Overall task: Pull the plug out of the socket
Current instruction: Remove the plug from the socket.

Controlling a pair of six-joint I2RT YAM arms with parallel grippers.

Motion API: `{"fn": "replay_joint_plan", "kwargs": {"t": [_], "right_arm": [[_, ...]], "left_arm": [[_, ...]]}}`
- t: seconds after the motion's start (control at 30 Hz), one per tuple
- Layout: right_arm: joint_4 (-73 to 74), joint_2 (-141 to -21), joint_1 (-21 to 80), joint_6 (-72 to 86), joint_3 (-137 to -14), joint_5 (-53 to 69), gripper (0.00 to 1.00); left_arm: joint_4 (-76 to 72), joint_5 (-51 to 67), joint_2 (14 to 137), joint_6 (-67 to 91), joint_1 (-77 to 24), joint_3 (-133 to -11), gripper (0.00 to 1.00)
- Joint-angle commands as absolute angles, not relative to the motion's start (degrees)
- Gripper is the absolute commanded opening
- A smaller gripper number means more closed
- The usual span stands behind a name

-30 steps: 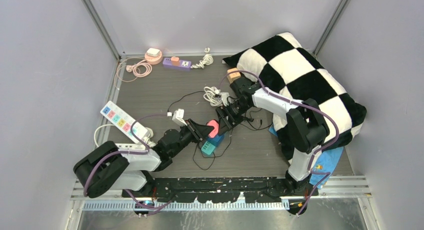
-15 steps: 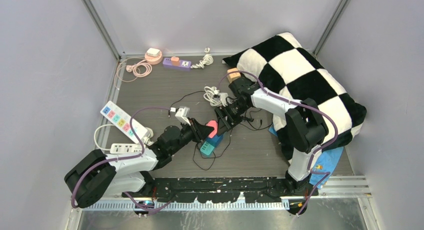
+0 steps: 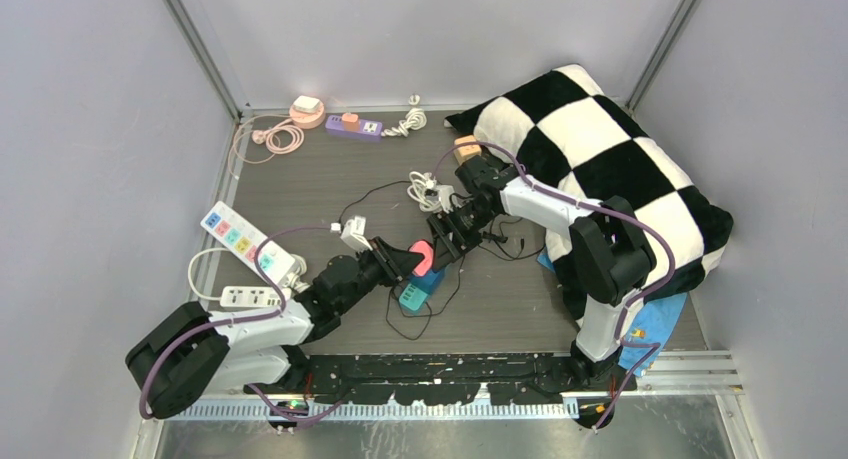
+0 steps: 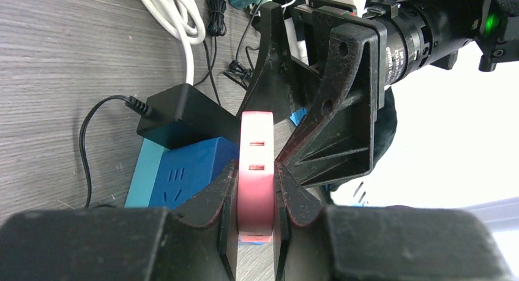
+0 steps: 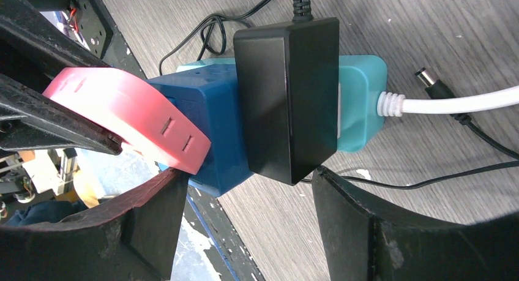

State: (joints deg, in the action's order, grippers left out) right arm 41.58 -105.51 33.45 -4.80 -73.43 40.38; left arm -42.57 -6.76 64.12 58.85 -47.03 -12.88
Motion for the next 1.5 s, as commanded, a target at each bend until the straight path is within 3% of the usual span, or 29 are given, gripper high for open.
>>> {"fn": "replay_joint_plan", "kwargs": {"t": [0.0, 0.33, 0.6, 0.87, 1.2, 1.47], "right_arm": [[39.95, -110.49, 34.88, -10.19, -70.64, 22.60, 0.75], [40.31, -110.48, 34.95, -10.46, -70.83, 22.66, 0.77], [40.25, -110.43, 35.14, -10.52, -70.83, 22.49, 0.77], [40.57, -110.68, 35.31, -10.70, -71.09, 22.50, 0.79], [41.37, -107.19, 35.16, -11.98, -71.46, 27.68, 0.84], [42.52, -102.56, 34.05, -13.02, -72.06, 31.84, 0.94]], "left_arm": [[-53.76, -10.64, 60.42, 65.62, -46.49, -14.08, 0.00], [-59.48, -10.57, 62.32, 70.80, -46.49, -12.28, 0.00], [-46.55, -9.14, 56.57, 54.06, -46.58, -16.36, 0.00], [-47.48, -10.58, 55.40, 62.15, -46.59, -14.68, 0.00], [-41.39, -10.02, 51.65, 55.03, -46.58, -15.39, 0.00], [-36.99, -6.10, 49.33, 48.41, -46.58, -16.50, 0.00]]}}
